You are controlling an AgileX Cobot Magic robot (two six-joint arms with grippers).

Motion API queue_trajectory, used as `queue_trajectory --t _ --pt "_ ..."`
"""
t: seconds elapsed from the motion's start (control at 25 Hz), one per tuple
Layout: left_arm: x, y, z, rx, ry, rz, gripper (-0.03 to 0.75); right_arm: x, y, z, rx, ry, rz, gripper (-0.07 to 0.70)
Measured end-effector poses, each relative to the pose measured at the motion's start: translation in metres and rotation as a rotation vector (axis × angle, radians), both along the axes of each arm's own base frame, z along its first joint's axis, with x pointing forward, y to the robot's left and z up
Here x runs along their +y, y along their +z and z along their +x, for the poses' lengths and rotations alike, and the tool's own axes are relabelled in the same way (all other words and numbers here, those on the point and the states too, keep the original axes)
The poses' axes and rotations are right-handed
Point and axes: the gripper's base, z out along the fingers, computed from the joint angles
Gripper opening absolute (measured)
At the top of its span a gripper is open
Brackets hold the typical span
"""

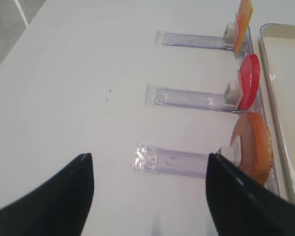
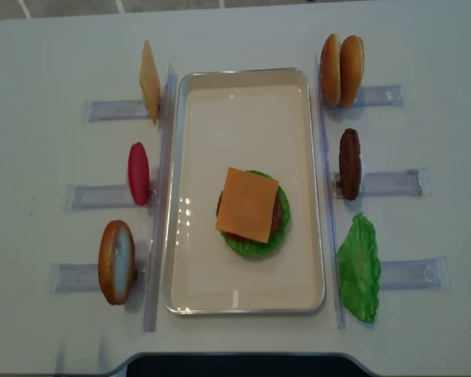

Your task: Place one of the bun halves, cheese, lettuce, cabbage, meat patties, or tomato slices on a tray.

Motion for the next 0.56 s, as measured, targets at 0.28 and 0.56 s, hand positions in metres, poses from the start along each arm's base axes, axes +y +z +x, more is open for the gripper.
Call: queue_trajectory --t 0.28,0.56 --pt "0.0 0.0 0.0 -0.001 0.004 -0.006 0.536 0.0 0.0 0.0 0.0 0.0 0.0 0.527" --pt "0.0 0.0 0.0 -0.002 0.005 -0.009 0.536 -0.0001 0.0 0.0 0.0 0.0 -0.001 0.527"
